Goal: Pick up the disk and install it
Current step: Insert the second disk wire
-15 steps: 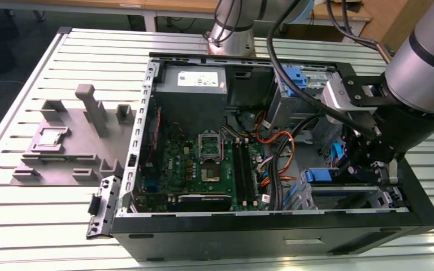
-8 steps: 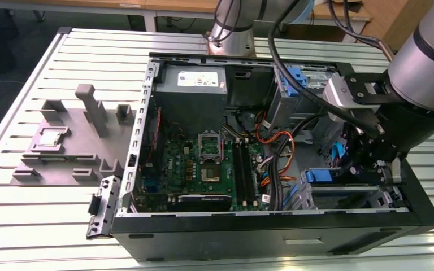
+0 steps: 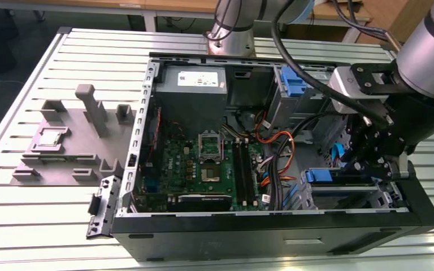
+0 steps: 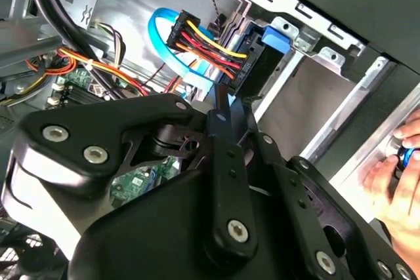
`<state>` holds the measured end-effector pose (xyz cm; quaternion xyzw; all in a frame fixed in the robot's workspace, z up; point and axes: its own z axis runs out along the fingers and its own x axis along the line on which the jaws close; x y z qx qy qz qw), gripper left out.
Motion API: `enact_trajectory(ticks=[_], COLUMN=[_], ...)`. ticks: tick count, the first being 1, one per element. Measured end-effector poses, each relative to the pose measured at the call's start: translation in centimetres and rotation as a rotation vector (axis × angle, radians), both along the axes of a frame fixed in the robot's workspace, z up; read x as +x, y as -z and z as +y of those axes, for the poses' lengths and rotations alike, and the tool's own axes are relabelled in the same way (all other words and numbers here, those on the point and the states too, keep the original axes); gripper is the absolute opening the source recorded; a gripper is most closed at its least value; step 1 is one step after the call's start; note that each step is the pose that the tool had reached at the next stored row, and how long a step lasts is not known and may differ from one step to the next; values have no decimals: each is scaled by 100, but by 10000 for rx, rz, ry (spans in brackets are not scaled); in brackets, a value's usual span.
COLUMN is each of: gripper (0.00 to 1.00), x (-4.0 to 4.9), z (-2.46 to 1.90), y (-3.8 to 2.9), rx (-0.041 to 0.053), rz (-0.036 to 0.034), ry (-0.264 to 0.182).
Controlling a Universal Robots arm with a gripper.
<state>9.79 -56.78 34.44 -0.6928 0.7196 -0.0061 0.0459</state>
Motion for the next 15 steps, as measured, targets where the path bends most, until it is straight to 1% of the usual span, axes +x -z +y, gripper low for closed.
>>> enact_trajectory(ticks=[2,3,4,5,6,15], gripper=[23,22,15,15,10,10], x=[0,0,0,0,0,0], z=[0,0,0,0,0,0], y=[-27,-31,-30,-31,-31,-34], rx=[-1,-1,1,1,1,0], rz=[16,19,19,19,19,19], ry=[-1,-1,0,0,0,0])
